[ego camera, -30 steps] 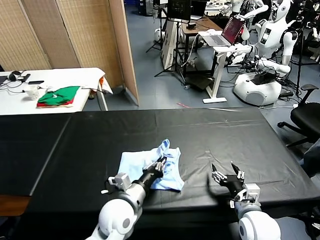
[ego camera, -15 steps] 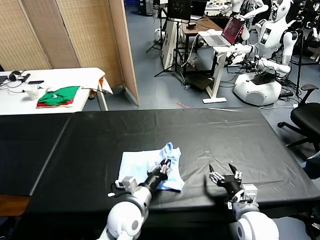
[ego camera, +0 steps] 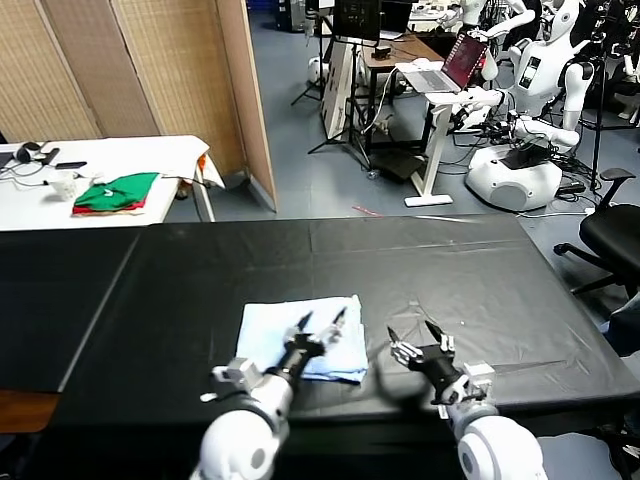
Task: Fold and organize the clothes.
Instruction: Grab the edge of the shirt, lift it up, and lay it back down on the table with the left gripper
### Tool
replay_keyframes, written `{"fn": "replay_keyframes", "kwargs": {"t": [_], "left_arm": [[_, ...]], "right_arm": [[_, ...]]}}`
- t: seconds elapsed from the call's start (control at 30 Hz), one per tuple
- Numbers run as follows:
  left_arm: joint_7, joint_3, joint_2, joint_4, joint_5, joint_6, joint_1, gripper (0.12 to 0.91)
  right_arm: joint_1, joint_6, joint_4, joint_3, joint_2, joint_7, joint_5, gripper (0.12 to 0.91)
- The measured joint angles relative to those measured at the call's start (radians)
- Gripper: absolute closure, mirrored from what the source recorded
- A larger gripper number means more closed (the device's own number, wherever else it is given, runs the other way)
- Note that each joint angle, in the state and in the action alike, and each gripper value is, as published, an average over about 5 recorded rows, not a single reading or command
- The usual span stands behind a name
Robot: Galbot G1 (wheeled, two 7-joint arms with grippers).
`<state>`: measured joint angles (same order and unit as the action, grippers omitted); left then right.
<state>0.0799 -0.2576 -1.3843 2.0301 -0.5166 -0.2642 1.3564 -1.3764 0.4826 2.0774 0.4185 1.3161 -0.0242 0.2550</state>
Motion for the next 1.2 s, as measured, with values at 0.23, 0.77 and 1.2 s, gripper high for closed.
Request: {"fn": "replay_keyframes", "kwargs": {"t": [0.23, 0.77, 1.2], "left_arm": [[-0.005, -0.13, 0.085, -0.006, 0.135, 0.05, 0.059, 0.123], [-0.036, -0.218, 0.043, -0.06, 0.066, 0.06, 0.068, 0.123], [-0.05, -0.245, 0.02, -0.087, -0.164, 0.009, 0.088, 0.123]], "right_arm": [[0.087, 0.02, -0.084, -0.127, 0.004, 0.008, -0.125, 0.118], [0.06, -0.052, -0.019, -0.094, 0.03, 0.037, -0.088, 0.118], [-0.003, -0.058, 0.091, 0.015, 0.028, 0.033, -0.012, 0.118]]}}
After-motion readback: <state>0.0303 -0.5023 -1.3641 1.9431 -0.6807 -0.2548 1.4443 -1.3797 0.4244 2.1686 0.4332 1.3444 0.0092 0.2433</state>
